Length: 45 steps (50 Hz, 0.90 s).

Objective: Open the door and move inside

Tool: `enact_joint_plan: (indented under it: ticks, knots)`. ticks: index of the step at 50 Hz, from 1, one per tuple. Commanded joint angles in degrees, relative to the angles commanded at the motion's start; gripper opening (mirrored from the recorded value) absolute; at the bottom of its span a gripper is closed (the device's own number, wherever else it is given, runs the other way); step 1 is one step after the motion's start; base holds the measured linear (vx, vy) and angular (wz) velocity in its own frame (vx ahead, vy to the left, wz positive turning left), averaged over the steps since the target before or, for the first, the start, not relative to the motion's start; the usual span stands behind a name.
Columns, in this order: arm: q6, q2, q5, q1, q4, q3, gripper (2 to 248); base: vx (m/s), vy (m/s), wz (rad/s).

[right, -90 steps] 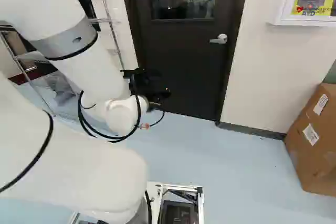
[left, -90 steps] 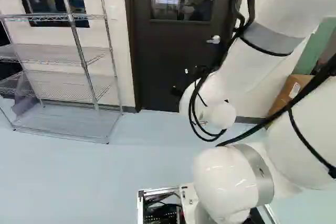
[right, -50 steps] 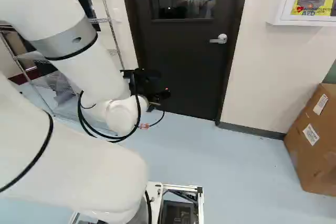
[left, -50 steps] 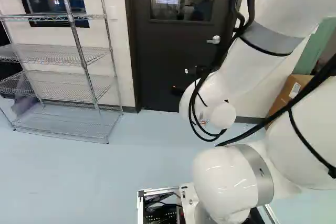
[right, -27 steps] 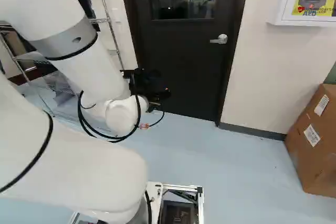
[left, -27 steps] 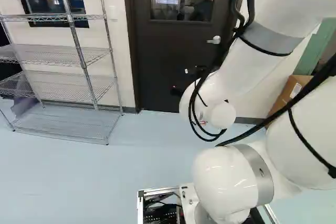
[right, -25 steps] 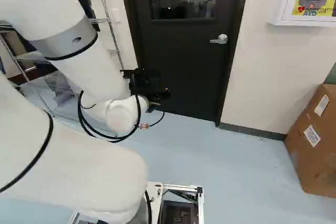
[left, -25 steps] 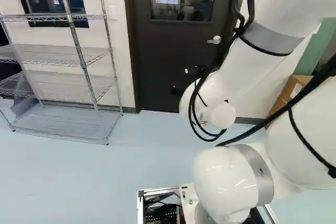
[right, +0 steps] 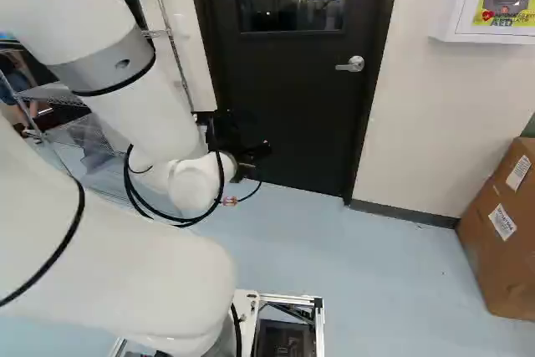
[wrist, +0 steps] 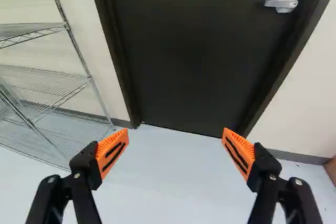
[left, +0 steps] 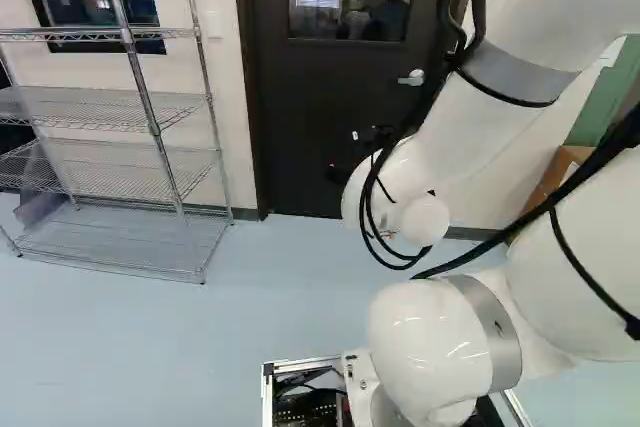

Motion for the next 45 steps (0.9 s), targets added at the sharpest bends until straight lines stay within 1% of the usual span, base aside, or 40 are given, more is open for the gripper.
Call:
enact_joint_plan:
  ticks: [26,45]
  knots:
    - [0.0,0.0,0.0,0.0,0.0,0.0,247,0.121,0.043,-0.011]
    - [0.0,0.0,0.0,0.0,0.0,0.0,247,0.177,0.014,-0.195]
